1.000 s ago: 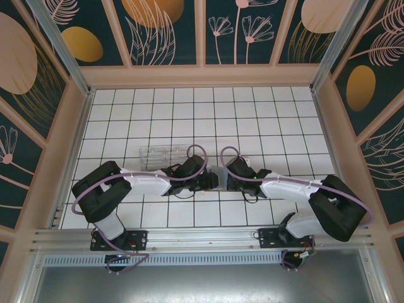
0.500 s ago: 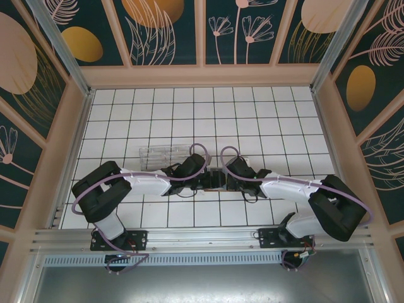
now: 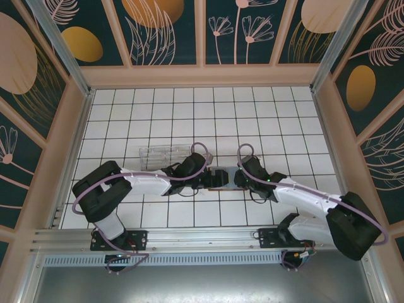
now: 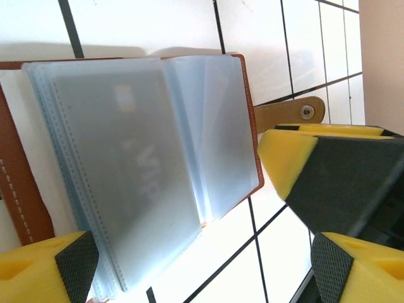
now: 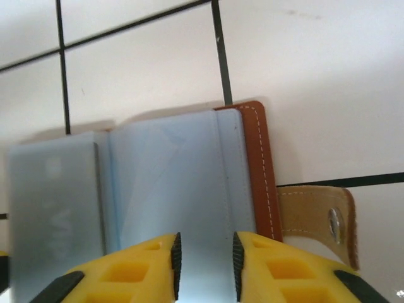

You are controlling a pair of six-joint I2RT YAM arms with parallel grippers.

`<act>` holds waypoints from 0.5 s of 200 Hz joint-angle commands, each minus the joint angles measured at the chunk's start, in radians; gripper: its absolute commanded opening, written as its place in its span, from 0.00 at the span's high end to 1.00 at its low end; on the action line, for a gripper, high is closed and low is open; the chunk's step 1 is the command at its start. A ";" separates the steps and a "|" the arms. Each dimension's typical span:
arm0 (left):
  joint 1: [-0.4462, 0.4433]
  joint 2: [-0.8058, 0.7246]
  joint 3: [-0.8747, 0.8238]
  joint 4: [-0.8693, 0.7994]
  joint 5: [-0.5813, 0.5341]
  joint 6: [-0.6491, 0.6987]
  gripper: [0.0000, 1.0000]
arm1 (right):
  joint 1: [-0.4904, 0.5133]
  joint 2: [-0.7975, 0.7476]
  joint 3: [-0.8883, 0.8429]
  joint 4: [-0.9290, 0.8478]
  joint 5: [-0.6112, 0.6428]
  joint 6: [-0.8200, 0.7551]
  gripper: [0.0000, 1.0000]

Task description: Take the credit cards out of the card holder

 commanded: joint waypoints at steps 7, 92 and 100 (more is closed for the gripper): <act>0.002 0.011 0.006 0.027 0.013 0.011 0.12 | -0.018 -0.042 -0.022 -0.021 -0.026 0.013 0.68; 0.002 -0.013 0.048 -0.097 -0.053 0.066 0.12 | -0.020 0.026 -0.042 0.031 -0.065 0.000 0.69; 0.002 -0.006 0.050 -0.097 -0.049 0.064 0.12 | -0.020 0.027 -0.042 0.031 -0.064 0.000 0.69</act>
